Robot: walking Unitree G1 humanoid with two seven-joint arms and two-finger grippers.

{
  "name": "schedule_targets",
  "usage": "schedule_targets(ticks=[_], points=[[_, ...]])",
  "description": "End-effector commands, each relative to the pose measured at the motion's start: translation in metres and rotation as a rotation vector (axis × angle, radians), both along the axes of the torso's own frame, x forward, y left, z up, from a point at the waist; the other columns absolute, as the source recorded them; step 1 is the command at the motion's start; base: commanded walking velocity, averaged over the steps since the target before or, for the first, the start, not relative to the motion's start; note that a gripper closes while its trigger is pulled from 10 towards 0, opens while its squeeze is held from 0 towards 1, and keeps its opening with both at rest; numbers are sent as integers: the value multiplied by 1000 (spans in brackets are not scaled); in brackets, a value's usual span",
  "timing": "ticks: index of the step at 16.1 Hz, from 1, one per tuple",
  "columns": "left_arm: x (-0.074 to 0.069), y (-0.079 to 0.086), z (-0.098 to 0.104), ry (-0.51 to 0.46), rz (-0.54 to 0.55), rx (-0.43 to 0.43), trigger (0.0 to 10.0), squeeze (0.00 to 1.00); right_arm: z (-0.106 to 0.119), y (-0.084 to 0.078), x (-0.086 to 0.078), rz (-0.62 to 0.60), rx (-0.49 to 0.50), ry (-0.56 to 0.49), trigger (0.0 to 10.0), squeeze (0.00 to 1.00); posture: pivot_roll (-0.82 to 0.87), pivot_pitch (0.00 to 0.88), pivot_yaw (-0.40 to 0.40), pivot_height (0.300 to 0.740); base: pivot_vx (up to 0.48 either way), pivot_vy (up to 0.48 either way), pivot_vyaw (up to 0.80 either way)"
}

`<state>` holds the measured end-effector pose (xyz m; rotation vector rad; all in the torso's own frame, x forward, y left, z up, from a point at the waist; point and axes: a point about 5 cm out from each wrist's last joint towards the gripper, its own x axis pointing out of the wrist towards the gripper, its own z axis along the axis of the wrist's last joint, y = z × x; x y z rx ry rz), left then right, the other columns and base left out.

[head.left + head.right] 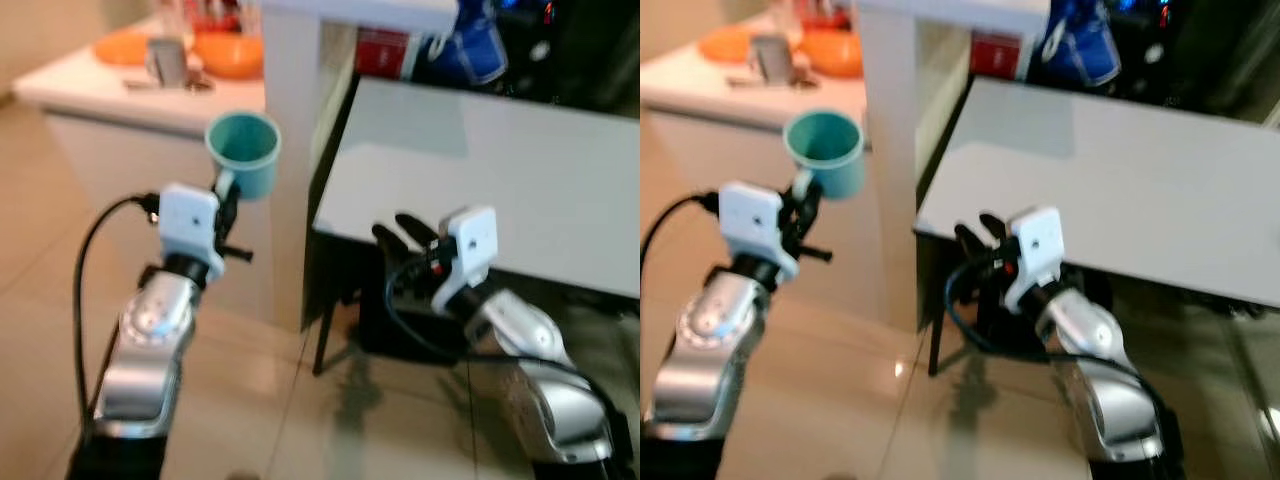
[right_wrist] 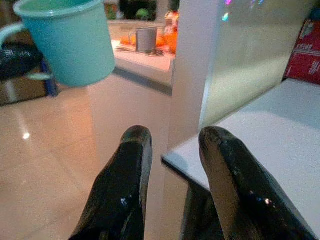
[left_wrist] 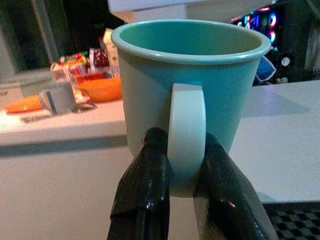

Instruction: Setting the table

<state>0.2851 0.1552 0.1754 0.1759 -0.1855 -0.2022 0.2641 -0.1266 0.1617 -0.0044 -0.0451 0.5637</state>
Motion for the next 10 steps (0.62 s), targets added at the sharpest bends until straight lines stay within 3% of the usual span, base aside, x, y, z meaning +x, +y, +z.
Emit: schedule_targets(ticks=[1,4,10], points=[[0,-5,4,-25,-25,16,10000,0,5,-4,2,-22,-2,-22,10000,0,40,0,-32,740,0,-461,794],[3,-6,5,-29,-28,17,10000,0,5,-5,3,-24,-8,-23,10000,0,42,0,-37,740,0,-460,794],[7,-6,4,-32,-25,20,10000,0,3,-8,6,-84,-11,-17,10000,0,41,0,-37,740,0,-463,0]])
